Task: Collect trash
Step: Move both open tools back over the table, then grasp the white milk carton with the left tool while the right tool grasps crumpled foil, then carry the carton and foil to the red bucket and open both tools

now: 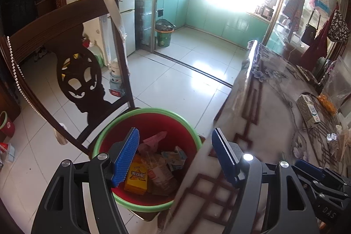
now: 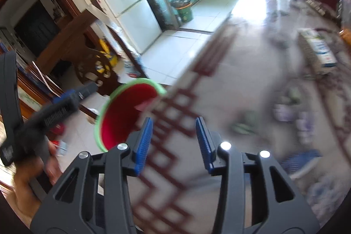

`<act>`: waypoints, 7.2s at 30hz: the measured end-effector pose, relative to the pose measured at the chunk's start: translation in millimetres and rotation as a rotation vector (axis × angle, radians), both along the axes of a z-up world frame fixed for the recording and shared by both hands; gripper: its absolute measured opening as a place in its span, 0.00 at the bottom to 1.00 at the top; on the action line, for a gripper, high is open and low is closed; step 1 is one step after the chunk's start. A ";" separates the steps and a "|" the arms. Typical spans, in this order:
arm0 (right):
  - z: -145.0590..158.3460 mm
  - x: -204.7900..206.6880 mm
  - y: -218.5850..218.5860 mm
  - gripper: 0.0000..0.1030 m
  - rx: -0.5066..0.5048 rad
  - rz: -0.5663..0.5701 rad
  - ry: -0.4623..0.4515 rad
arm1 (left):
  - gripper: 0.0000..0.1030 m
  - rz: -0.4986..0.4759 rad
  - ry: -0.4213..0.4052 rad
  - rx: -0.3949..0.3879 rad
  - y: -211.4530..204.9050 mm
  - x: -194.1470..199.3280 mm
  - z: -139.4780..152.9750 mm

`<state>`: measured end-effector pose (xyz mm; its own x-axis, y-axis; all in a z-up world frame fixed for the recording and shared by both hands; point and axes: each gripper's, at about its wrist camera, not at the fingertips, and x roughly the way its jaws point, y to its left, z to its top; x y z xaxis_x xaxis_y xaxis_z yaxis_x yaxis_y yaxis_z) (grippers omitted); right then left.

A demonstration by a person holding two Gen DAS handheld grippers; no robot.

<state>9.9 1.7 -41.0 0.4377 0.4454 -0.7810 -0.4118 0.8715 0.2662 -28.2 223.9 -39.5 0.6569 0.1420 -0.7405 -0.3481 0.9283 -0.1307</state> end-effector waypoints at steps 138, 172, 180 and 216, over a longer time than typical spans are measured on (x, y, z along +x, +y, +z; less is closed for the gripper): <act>-22.8 20.6 -230.3 0.38 -0.110 -0.276 0.110 | 0.33 -0.487 0.126 -0.087 -214.3 52.7 -45.6; 2.3 -20.1 -50.3 0.38 0.062 -0.122 -0.020 | 0.33 -0.097 0.034 -0.107 6.3 -2.6 -7.6; 13.2 -13.9 4.2 0.38 0.095 -0.018 -0.031 | 0.33 -0.018 0.079 -0.110 36.0 -8.8 -21.8; -5.1 21.3 69.2 0.48 0.205 0.051 0.124 | 0.53 0.082 0.074 -0.089 49.2 -7.3 -26.1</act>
<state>31.2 70.9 -46.1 0.3174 0.6193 -0.7181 -0.4069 0.7730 0.4868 -35.5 273.1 -65.5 0.5888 0.1245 -0.7987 -0.4345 0.8819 -0.1828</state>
